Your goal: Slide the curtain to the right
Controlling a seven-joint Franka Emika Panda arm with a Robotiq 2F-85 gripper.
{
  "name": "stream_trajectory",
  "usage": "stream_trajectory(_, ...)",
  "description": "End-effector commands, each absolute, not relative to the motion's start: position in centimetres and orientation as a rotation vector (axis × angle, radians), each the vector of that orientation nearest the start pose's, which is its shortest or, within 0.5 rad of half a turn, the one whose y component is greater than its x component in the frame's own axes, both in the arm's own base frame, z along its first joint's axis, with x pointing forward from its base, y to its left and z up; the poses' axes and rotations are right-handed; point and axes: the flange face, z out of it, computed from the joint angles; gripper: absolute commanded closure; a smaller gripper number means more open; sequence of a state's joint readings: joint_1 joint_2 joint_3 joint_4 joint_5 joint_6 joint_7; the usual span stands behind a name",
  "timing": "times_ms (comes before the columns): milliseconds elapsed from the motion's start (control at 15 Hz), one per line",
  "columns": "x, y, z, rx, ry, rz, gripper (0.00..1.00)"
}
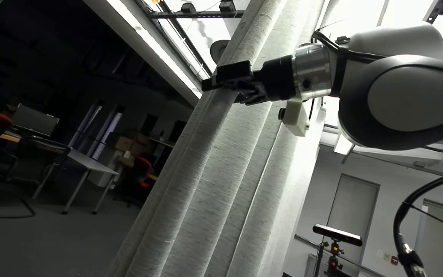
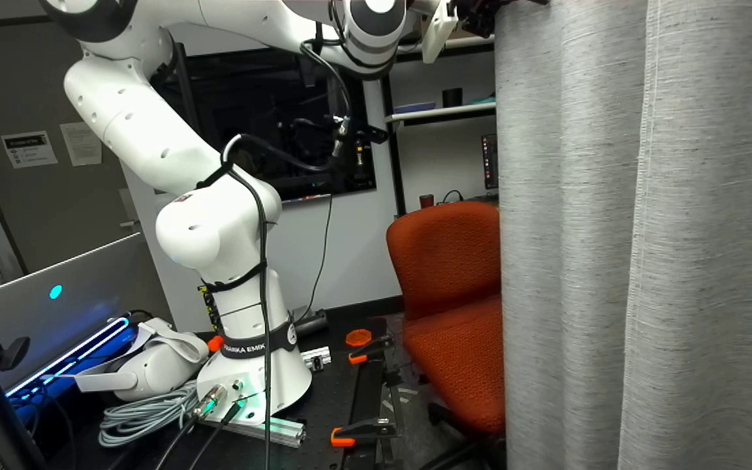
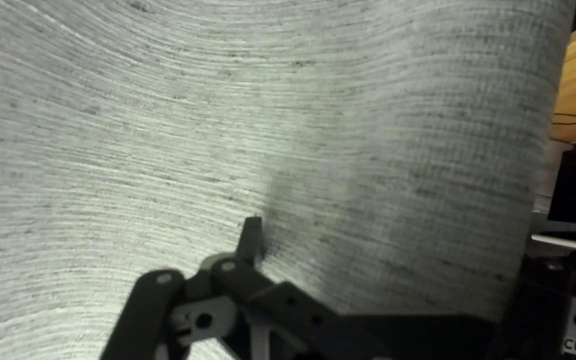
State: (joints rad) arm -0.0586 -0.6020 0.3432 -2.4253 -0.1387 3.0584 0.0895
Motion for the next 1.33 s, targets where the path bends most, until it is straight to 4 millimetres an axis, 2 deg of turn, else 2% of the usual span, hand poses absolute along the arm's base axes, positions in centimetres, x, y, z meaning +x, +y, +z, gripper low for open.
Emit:
stream_trajectory(0, 39.3, 16.6, 65.2, -2.579, -0.526, -1.831, 0.00)
stream_trajectory(267, 39.8, 16.9, 66.3, -2.554, -0.557, -1.854, 0.00)
stream_trajectory(467, 40.1, 17.5, 69.3, -2.477, -0.534, -1.935, 0.00)
stream_trajectory(733, 39.6, 18.1, 74.4, -2.361, -0.499, -2.068, 0.00)
stream_trajectory(933, 40.1, 18.9, 77.1, -2.288, -0.475, -2.140, 0.00)
stream_trajectory(1000, 40.4, 19.1, 77.7, -2.275, -0.474, -2.158, 0.25)
stream_trajectory(1067, 40.8, 19.2, 78.1, -2.267, -0.466, -2.174, 0.27)
stream_trajectory(1267, 42.3, 18.9, 78.8, -2.281, -0.428, -2.176, 0.51)
